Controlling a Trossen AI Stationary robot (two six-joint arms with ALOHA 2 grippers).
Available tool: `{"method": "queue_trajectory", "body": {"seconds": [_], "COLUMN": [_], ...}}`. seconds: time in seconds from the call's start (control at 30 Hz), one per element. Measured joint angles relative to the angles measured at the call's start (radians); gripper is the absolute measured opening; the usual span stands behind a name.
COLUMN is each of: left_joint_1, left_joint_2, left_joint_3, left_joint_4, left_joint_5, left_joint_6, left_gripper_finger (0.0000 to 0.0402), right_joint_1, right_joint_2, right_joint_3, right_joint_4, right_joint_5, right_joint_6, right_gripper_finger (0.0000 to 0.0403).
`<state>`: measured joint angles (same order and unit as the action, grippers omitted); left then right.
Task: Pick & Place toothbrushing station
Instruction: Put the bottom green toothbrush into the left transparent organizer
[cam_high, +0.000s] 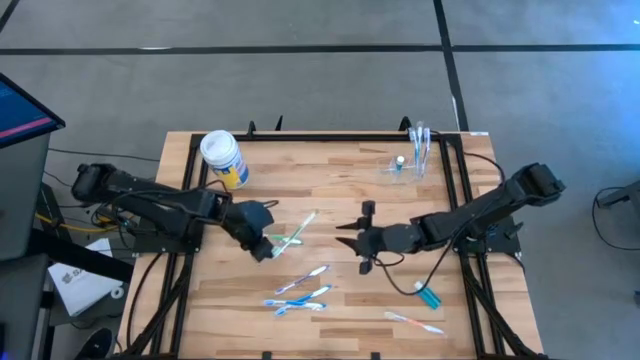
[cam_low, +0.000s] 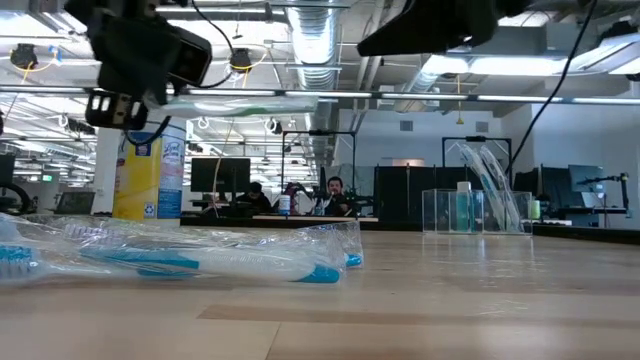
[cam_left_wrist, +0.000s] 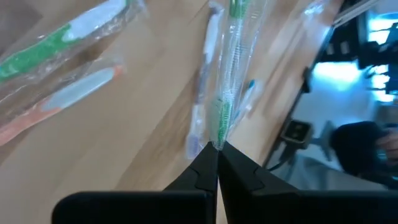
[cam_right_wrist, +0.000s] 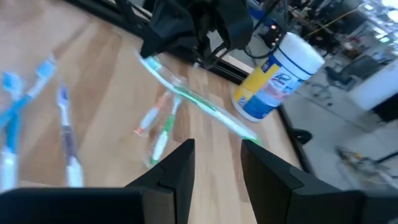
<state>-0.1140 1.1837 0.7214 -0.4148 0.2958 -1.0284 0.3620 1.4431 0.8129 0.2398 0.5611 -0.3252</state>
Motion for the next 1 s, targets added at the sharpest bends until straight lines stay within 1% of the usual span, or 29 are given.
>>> {"method": "queue_trajectory", "body": {"seconds": [0.1, 0.3, 0.5, 0.6, 0.87, 1.0], "left_joint_1": [0.041, 0.087, 0.091, 0.091, 0.091, 0.091], "left_joint_2": [0.026, 0.116, 0.201, 0.225, 0.225, 0.224], "left_joint_3": [0.000, 0.000, -0.001, 0.000, 0.001, 0.000], "left_joint_4": [0.046, 0.211, 0.339, 0.379, 0.446, 0.463], "left_joint_5": [0.075, 0.198, 0.275, 0.297, 0.303, 0.307], "left_joint_6": [-0.004, -0.032, -0.038, -0.048, -0.053, -0.054], "left_gripper_finger": [0.0000, 0.0000, 0.0000, 0.0000, 0.0000, 0.0000], "right_joint_1": [0.008, 0.026, 0.043, 0.051, 0.071, 0.072], "right_joint_2": [0.039, 0.093, 0.152, 0.184, 0.268, 0.307], "right_joint_3": [0.024, 0.064, 0.102, 0.116, 0.177, 0.233], "right_joint_4": [0.000, -0.005, 0.001, -0.006, -0.004, -0.075], "right_joint_5": [0.032, 0.047, 0.049, 0.048, 0.041, 0.042], "right_joint_6": [-0.032, -0.089, -0.136, -0.146, -0.186, -0.207], "right_gripper_finger": [0.0120, 0.0120, 0.0120, 0.0120, 0.0120, 0.0124]}}
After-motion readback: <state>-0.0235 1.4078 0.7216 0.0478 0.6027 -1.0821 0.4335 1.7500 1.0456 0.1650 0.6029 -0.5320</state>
